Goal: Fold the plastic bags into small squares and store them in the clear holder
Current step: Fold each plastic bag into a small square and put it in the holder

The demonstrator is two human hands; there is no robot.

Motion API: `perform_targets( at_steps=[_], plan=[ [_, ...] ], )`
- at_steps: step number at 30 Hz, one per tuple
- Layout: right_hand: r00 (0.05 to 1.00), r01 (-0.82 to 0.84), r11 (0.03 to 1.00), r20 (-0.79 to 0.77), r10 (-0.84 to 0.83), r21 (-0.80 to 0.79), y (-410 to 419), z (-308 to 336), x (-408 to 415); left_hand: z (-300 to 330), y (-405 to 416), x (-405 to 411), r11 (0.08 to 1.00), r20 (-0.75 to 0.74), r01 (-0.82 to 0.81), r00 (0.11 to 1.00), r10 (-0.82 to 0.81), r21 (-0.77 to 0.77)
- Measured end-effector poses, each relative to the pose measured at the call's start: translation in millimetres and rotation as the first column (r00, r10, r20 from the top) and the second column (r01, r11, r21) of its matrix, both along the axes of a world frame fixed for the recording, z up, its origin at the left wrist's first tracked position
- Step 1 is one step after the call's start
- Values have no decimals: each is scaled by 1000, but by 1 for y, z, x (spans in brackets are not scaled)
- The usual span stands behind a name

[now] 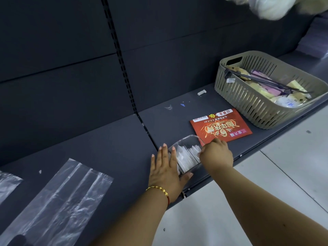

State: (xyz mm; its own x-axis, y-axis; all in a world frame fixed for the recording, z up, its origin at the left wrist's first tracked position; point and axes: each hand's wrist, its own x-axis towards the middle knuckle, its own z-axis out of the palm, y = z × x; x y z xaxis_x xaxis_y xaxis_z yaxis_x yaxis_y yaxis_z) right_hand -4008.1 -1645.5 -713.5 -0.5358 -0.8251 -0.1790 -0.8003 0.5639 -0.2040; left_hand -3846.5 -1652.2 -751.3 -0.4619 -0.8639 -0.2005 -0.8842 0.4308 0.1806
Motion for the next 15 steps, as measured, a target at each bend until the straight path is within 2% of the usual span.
perform_targets(
  at_steps=[4, 6, 9, 12, 15],
  plan=[
    [988, 95, 995, 122, -97, 23, -2, -3, 3, 0, -1, -2, 1000, 51, 15, 999, -16, 19],
    [997, 50, 999, 57, -50, -7, 0, 0, 5, 4, -2, -1, 1000, 41, 9, 999, -11, 29],
    [993, 5, 970, -113, -33, -241, 2, 1, 14, 10, 4, 10, 1000, -38, -4, 999, 4, 1],
    [984, -138, 847, -168, 59, -513, 0, 4, 38, 8, 16, 43, 998, -45, -54, 998, 55, 14],
    [952, -307, 737, -206, 229, -602, 3, 6, 83, 0, 30, 92, 984, 43, -173, 984, 172, 34]
  ],
)
